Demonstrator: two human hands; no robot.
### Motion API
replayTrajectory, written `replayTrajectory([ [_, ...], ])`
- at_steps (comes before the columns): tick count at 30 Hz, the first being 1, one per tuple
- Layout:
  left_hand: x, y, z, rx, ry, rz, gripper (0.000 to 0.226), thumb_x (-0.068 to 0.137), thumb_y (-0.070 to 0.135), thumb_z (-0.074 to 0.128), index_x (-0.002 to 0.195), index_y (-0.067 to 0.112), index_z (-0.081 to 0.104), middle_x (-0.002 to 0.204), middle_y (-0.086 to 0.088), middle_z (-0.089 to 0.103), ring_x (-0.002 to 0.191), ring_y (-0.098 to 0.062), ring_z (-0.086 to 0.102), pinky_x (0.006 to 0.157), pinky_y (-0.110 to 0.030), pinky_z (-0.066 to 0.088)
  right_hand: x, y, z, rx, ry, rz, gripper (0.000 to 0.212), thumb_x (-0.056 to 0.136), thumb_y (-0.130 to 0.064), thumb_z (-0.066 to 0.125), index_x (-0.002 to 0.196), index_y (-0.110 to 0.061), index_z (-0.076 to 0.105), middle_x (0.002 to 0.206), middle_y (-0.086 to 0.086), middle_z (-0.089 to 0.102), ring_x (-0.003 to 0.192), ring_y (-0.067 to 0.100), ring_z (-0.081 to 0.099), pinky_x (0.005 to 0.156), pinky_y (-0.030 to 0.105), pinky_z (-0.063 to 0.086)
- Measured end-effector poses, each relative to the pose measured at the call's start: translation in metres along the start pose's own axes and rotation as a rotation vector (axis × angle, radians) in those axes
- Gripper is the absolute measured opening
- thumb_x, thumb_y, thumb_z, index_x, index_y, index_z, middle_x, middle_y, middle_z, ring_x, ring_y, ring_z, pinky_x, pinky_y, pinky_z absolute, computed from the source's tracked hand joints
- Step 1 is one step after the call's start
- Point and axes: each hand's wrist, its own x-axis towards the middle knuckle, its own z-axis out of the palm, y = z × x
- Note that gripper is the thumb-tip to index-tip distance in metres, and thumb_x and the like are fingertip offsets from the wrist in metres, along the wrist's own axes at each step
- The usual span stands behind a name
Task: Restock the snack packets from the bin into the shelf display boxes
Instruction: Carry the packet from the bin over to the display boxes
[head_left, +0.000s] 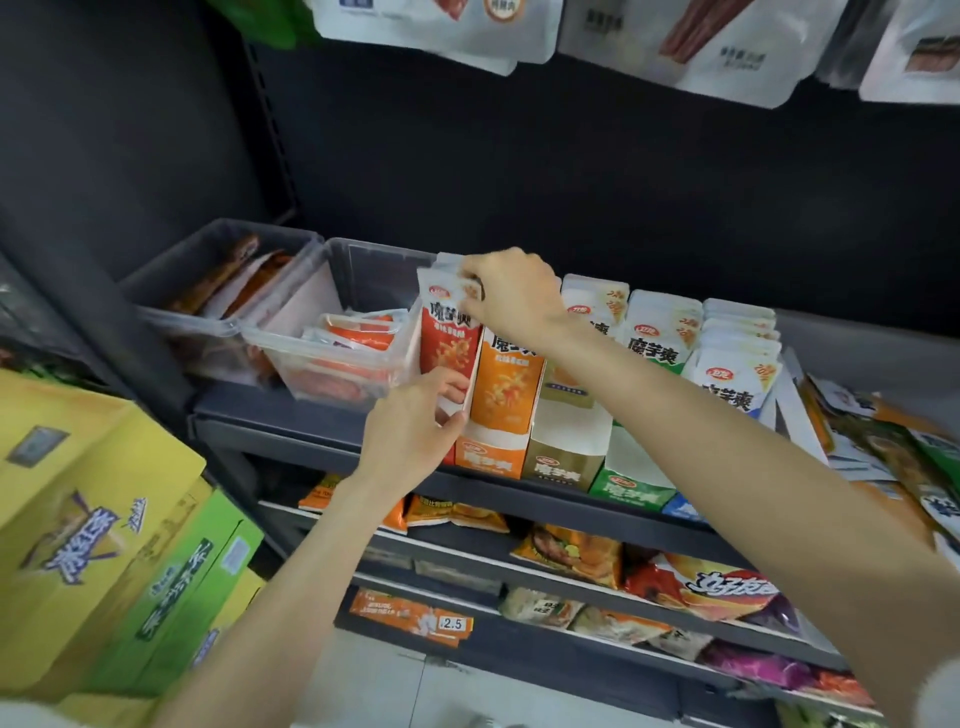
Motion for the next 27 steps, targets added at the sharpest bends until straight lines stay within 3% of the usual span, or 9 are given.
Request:
replayTrajectory([
  [5,-0.001,-0.001,-0.001,0.023,0.005,0.003,0.029,0.087,0.034,0.065,0.113,0.026,0.059,0.106,0.006,0.068,0.083,-0.011,0.067,0.079,-0.033,0.057,-0.001,0.017,0.001,0.019,0.199,-0.007,0.018,0.088,-0.013,0.058,0.105,-0.017,0.063,0.108,0.001,0.057,0.100,0.019,0.052,0.069,0.030,0.045],
  [10,-0.003,0.023,0.000,-0.030,0.173,0.090,0.030,0.087,0.038,0.063,0.113,0.023,0.061,0.100,0.006,0.068,0.086,-0.006,0.061,0.078,-0.022,0.049,-0.045,0.048,-0.036,0.232,0.158,0.001,0.016,0.088,-0.024,0.061,0.103,-0.019,0.066,0.101,-0.002,0.060,0.090,0.014,0.055,0.077,0.036,0.049],
  [15,0.000,0.087,0.010,-0.292,0.201,0.430,0.022,0.089,0.026,0.058,0.108,0.017,0.064,0.093,0.016,0.060,0.087,-0.001,0.057,0.077,-0.019,0.049,-0.152,0.095,-0.100,0.282,0.064,0.086,0.014,0.090,-0.018,0.061,0.103,-0.021,0.065,0.092,-0.010,0.065,0.082,0.001,0.060,0.074,0.010,0.043],
  [21,-0.002,0.181,0.049,-0.454,-0.138,0.700,0.025,0.090,0.026,0.055,0.112,0.018,0.063,0.095,0.014,0.063,0.094,0.003,0.054,0.088,-0.012,0.039,-0.284,0.180,-0.150,0.242,-0.029,0.471,0.022,0.086,-0.010,0.066,0.095,-0.029,0.063,0.089,-0.005,0.071,0.084,-0.005,0.062,0.073,0.003,0.043],
  [24,-0.002,0.217,0.079,-0.323,-0.306,0.773,0.030,0.091,0.035,0.053,0.117,0.022,0.061,0.105,0.014,0.062,0.102,-0.003,0.051,0.091,-0.018,0.035,-0.326,0.209,-0.150,0.149,-0.259,0.617,0.025,0.085,-0.034,0.064,0.110,-0.031,0.062,0.105,-0.008,0.067,0.090,-0.005,0.060,0.074,0.004,0.038],
  [27,0.002,0.239,0.104,-0.125,-0.399,0.800,0.040,0.090,0.045,0.048,0.125,0.027,0.056,0.119,0.009,0.061,0.113,-0.010,0.048,0.097,-0.026,0.029,-0.348,0.228,-0.139,0.048,-0.444,0.643,0.068,0.075,-0.061,0.056,0.135,-0.029,0.048,0.135,-0.003,0.053,0.111,0.011,0.054,0.090,0.020,0.039],
])
